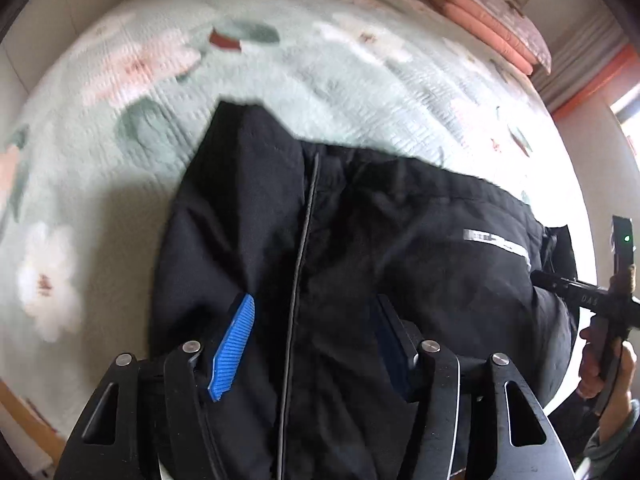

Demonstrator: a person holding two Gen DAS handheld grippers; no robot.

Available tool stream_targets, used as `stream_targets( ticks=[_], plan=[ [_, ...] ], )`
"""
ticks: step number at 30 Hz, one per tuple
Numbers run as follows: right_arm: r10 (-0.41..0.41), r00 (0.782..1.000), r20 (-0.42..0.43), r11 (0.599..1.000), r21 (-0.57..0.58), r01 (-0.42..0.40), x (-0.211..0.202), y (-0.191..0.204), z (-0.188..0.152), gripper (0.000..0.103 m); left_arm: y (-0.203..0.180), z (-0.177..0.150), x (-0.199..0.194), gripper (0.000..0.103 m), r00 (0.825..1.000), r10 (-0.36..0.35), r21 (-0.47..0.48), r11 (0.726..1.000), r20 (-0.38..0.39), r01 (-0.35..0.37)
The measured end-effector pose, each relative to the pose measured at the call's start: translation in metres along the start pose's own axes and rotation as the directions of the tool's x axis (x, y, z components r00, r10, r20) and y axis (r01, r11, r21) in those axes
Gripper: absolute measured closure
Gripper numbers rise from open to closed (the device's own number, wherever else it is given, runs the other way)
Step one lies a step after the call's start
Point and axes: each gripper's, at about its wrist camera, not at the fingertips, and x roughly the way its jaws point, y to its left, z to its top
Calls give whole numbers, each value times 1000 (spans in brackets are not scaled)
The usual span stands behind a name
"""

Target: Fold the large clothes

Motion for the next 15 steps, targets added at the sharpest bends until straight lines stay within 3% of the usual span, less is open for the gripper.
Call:
stream_targets(
  ticks=[4, 7, 12, 15],
  plan=[
    [-34, 993, 116, 998, -52, 40, -87, 20, -41, 26, -24, -15, -79, 42, 995, -5, 25, 1000, 95, 2],
    [-48, 986, 160, 997, -48, 57, -144, 44, -73, 24, -50, -28, -117, 42, 989, -120, -20, 992, 90, 123],
    [-125, 954, 274, 990, -36, 139, -249, 77, -112, 24, -98, -48, -203, 42, 983, -63, 24, 998, 170, 60],
    [-172, 925, 338, 983, 0, 183, -301, 93, -129, 20, -121, -59, -257, 40, 972, 11, 57, 998, 233, -25]
  ],
)
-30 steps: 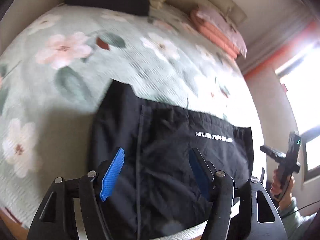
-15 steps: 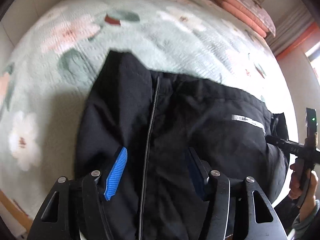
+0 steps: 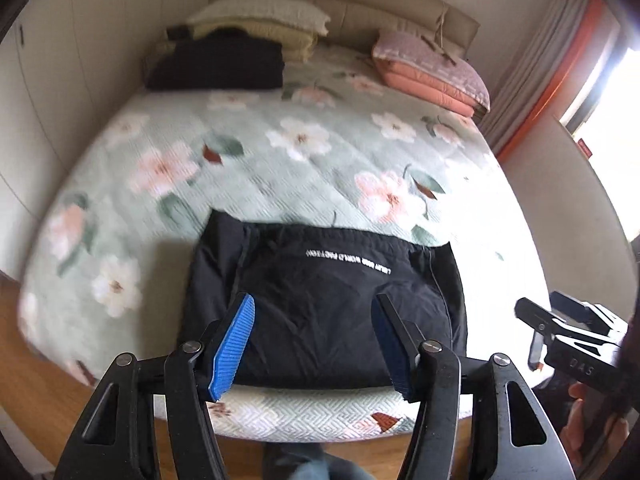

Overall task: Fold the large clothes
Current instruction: 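Open both tools and pull them back from the folded jacket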

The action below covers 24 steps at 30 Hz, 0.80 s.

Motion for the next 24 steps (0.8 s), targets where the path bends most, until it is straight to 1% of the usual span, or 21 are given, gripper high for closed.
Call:
stream_targets(
  ticks=[1, 2, 4, 5, 9, 10, 11, 12, 14, 15, 16, 20, 21, 23, 24],
  plan=[
    [-20, 999, 27, 1000, 9, 20, -17, 2, -1, 19, -5, 0, -12, 40, 1000, 11, -1, 1000, 9, -11],
    [-36, 998, 49, 999, 15, 35, -35, 3, -4, 19, -8, -1, -27, 40, 1000, -4, -27, 1000, 8, 4],
    [-62, 995, 82, 998, 27, 60, -63, 3, -7, 16, -13, -8, -43, 40, 999, -37, -81, 996, -19, 35],
    [-61, 994, 93, 998, 25, 59, -73, 4, -8, 16, -17, -14, -51, 40, 999, -39, -98, 995, -28, 36],
    [-65, 992, 104, 997, 40, 61, -97, 4, -11, 15, -29, -28, -75, 40, 999, 33, -80, 996, -12, -34],
    [-67, 992, 106, 997, 49, 63, -101, 3, -12, 15, -30, -28, -80, 40, 999, 38, -75, 996, -9, -38],
    [-64, 993, 104, 997, 53, 59, -103, 3, -11, 15, -30, -28, -85, 40, 1000, 27, -79, 997, -3, -27],
    [-60, 993, 103, 997, 52, 55, -105, 4, -11, 15, -29, -29, -89, 40, 1000, 5, -95, 996, 1, -5],
    [-74, 991, 109, 996, 52, 69, -110, 4, -8, 15, -28, -28, -89, 40, 999, -44, -129, 991, -14, 42],
    [-81, 990, 113, 996, 52, 75, -112, 4, -7, 15, -28, -27, -88, 40, 998, -57, -140, 989, -22, 53],
    [-83, 990, 116, 996, 51, 77, -112, 4, -5, 15, -27, -26, -86, 40, 998, -60, -146, 988, -29, 55],
    [-81, 991, 106, 995, 73, 73, -109, 3, 5, 15, -25, -16, -82, 40, 999, -22, -127, 992, -50, 15],
    [-76, 992, 102, 995, 78, 68, -108, 3, 8, 15, -23, -13, -82, 40, 998, -31, -129, 991, -55, 24],
    [-69, 993, 100, 994, 88, 60, -106, 5, 16, 15, -18, -7, -85, 40, 996, -75, -151, 986, -45, 67],
    [-65, 993, 99, 994, 91, 56, -105, 6, 19, 15, -15, -3, -87, 40, 996, -75, -155, 986, -36, 69]
  ],
)
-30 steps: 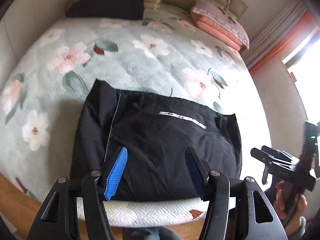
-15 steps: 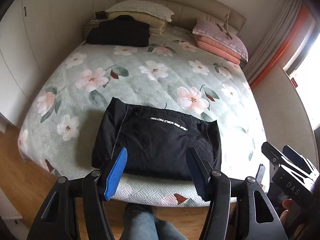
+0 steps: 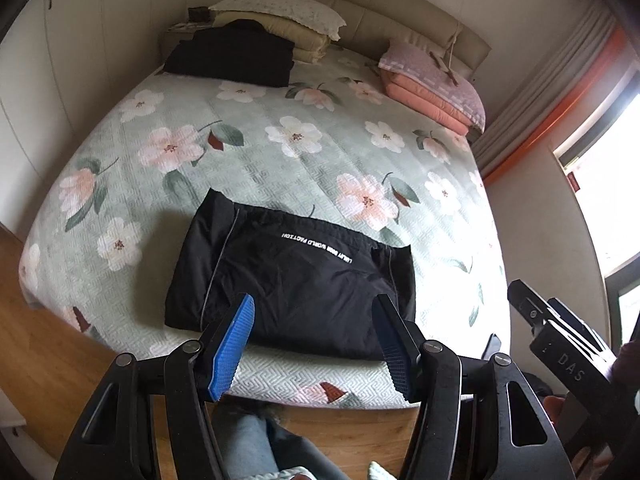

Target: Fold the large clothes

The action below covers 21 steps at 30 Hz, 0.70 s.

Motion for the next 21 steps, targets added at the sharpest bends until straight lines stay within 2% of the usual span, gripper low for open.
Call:
stream_targets(
  ticks=[3, 7, 9, 11, 15, 16, 20, 21],
  plan=[
    [-2, 1000, 4, 1000, 0, 2, 5, 7, 10, 15, 1, 12, -3, 40, 997, 67, 40, 997, 29, -68],
    [-1, 1000, -4, 1000, 10, 1, 14, 16, 21, 15, 6, 31, 0, 40, 983, 170, 106, 978, 73, -177],
    [5, 1000, -4, 1000, 11, -5, 18, 19, 26, 15, 9, 45, 1, 40, 969, 218, 142, 962, 114, -233],
    [20, 1000, -4, 1000, -2, -20, 22, 22, 33, 15, 10, 64, 2, 40, 957, 248, 184, 944, 147, -273],
    [-41, 999, 3, 999, -10, 41, 28, 25, 45, 15, 8, 94, 6, 40, 942, 285, 237, 916, 179, -323],
    [-43, 999, -6, 999, 0, 43, 31, 24, 47, 15, 8, 98, 8, 40, 942, 288, 240, 915, 175, -324],
    [-42, 998, -47, 999, 31, 43, 43, 23, 50, 15, 10, 98, 28, 40, 964, 253, 234, 935, 85, -266],
    [-46, 998, -53, 998, 31, 48, 46, 24, 50, 15, 9, 95, 33, 40, 965, 253, 238, 935, 70, -262]
  ],
)
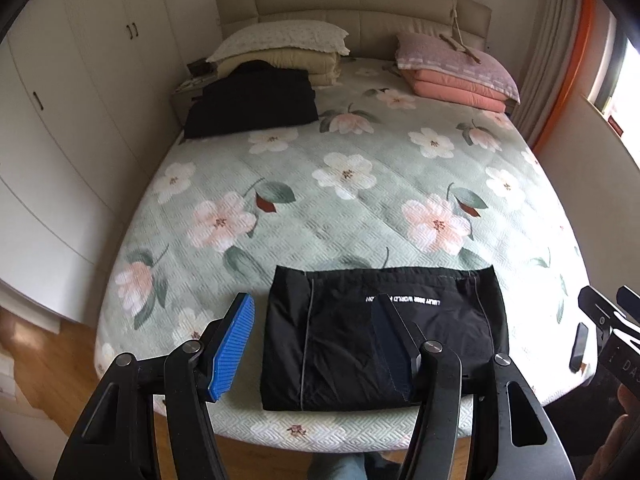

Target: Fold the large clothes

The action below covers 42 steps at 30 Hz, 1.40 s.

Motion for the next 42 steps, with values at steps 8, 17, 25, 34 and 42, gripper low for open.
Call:
stream_targets(
  ticks=[8, 17, 25, 34, 42],
  plan=[
    [7, 998, -61, 1000, 9, -7, 27, 9, 2, 15, -23, -4, 32, 40, 997, -28, 59, 998, -76, 32],
    [4, 996, -90, 1000, 12, -3, 43, 12, 4, 15, -34, 6, 42, 40, 995, -42, 89, 995, -91, 50],
    [5, 994, -111, 1000, 2, -5, 53, 12, 4, 15, -39, 6, 46, 40, 996, -20, 110, 994, -85, 30],
    [16, 988, -153, 1000, 0, -16, 63, 10, -2, 15, -42, 7, 46, 40, 996, -19, 117, 993, -84, 29],
    [30, 983, -183, 999, 20, -27, 68, 8, -9, 15, -43, 7, 46, 40, 996, -17, 136, 990, -82, 28]
  ],
)
